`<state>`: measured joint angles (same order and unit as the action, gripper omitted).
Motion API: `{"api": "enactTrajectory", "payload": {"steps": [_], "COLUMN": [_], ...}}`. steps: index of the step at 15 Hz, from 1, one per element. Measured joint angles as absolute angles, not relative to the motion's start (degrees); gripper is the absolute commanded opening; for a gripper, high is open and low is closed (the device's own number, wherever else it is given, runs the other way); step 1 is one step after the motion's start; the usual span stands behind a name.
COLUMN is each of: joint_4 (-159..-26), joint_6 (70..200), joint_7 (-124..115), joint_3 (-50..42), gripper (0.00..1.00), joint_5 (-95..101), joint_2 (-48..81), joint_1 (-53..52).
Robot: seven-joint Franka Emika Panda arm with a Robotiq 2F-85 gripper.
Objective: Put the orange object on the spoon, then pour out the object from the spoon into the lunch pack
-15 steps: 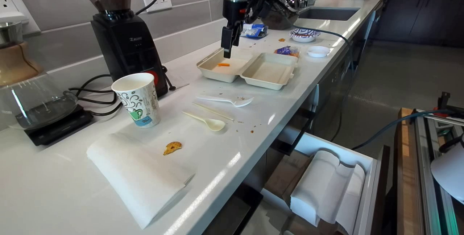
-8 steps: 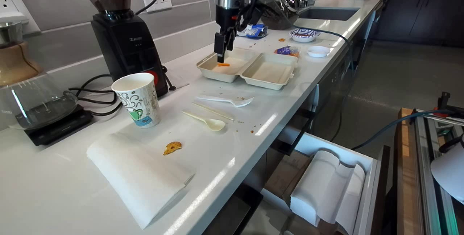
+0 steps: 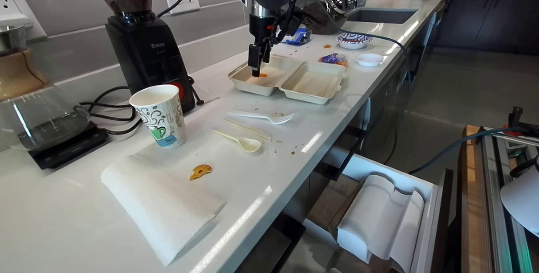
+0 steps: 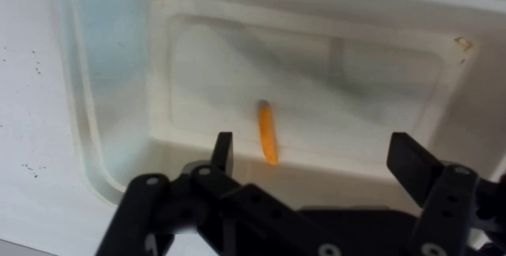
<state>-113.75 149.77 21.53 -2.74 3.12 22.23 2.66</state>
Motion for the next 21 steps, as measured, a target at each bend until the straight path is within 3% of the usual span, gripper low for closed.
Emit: {"api": "enactTrajectory", "payload": {"steps": [5,6,8,9,11,13,16,21], "joint_4": [-111.9,-111.5,-110.9,-110.7,-110.3,-110.0,-109.9,-109.8], "joint_6": [149.8,149.8,149.8,149.8,149.8,149.8,149.8,149.8], "joint_7": [21.5,21.5,21.5,21.5,21.5,21.5,21.5,21.5], "joint_3": [-2.6,-2.5,-2.4,-2.3,-2.0,-1.7,-1.6,-1.6], "gripper": [0.90,0.80,0.72,0.59,0.51,0.47,0.55,0.53], "joint_5": [3.1,3.1,3.1,3.1,3.1,3.1,3.1,3.1], "joint_2": [24.1,24.4,24.8,25.1,25.4,25.6,25.8,26.0], "joint_1": [3.4,3.5,3.7,3.8,4.0,4.2,4.2,4.4]}}
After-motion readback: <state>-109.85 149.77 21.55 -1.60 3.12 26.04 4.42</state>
